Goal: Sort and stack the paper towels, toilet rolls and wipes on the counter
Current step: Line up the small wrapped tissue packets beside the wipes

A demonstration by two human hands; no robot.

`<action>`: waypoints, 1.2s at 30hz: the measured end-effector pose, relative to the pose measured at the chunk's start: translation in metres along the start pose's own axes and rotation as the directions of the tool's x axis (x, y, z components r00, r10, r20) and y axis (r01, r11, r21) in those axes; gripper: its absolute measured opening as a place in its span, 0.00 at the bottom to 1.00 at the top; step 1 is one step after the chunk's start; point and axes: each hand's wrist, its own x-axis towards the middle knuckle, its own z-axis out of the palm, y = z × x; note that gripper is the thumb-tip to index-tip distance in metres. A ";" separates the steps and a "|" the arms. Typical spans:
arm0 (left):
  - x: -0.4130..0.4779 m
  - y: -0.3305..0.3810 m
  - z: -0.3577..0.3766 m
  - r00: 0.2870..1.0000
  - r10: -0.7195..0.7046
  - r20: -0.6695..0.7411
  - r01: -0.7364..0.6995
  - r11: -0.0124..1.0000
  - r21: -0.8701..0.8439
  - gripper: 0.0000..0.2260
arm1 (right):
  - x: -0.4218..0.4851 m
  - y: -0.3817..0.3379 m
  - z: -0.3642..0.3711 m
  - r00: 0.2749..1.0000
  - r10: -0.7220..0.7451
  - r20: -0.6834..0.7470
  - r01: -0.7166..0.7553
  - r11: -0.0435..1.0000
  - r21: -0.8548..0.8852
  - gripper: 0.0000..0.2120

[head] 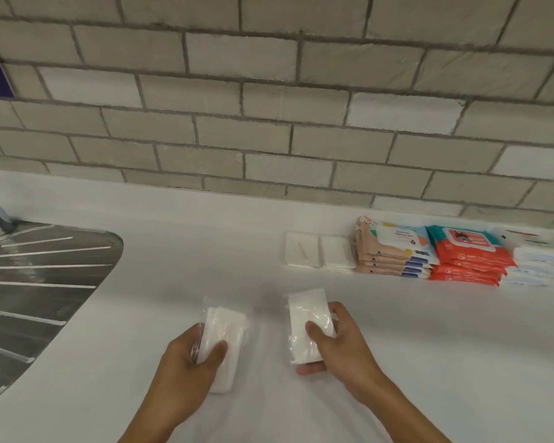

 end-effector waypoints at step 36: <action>0.229 0.087 0.190 0.998 -0.031 -0.063 0.048 0.957 0.287 0.21 | 0.168 -0.019 -0.050 0.896 0.322 -0.305 -0.021 0.717 0.697 0.14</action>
